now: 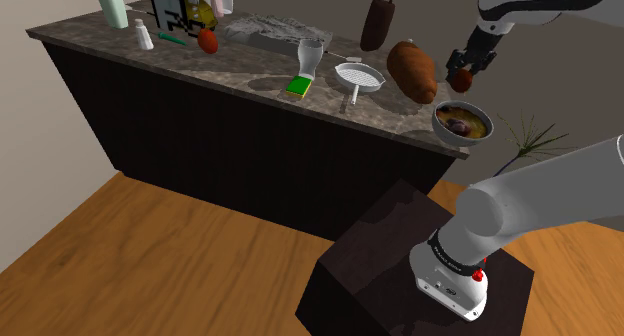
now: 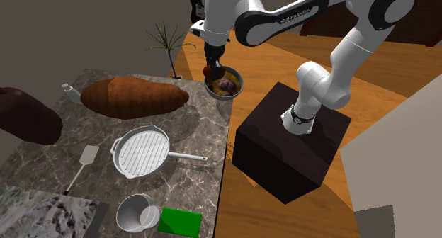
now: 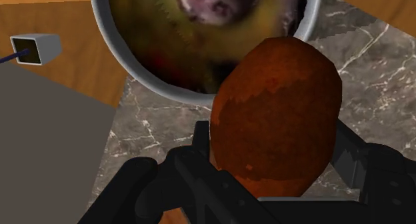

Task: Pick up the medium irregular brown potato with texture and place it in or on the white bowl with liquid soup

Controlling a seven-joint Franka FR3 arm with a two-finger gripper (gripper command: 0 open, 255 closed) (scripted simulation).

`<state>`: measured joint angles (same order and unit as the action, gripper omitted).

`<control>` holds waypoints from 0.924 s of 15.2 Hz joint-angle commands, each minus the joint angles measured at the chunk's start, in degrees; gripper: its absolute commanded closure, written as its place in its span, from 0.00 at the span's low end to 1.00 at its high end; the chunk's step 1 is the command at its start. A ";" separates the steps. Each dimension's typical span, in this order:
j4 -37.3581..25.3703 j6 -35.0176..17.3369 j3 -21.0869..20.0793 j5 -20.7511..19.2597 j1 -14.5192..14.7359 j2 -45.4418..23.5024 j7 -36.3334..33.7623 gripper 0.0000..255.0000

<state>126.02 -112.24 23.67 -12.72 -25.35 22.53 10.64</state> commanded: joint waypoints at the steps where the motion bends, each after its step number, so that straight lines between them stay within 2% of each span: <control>1: 1.64 0.05 1.40 -1.08 -1.25 2.07 2.08 1.00; 4: 3.39 0.85 3.70 -2.88 -3.33 5.33 5.51 1.00; 14: 10.06 -7.06 5.23 -3.76 -3.68 4.08 5.12 1.00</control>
<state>135.54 -118.44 28.74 -16.46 -29.06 26.91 15.83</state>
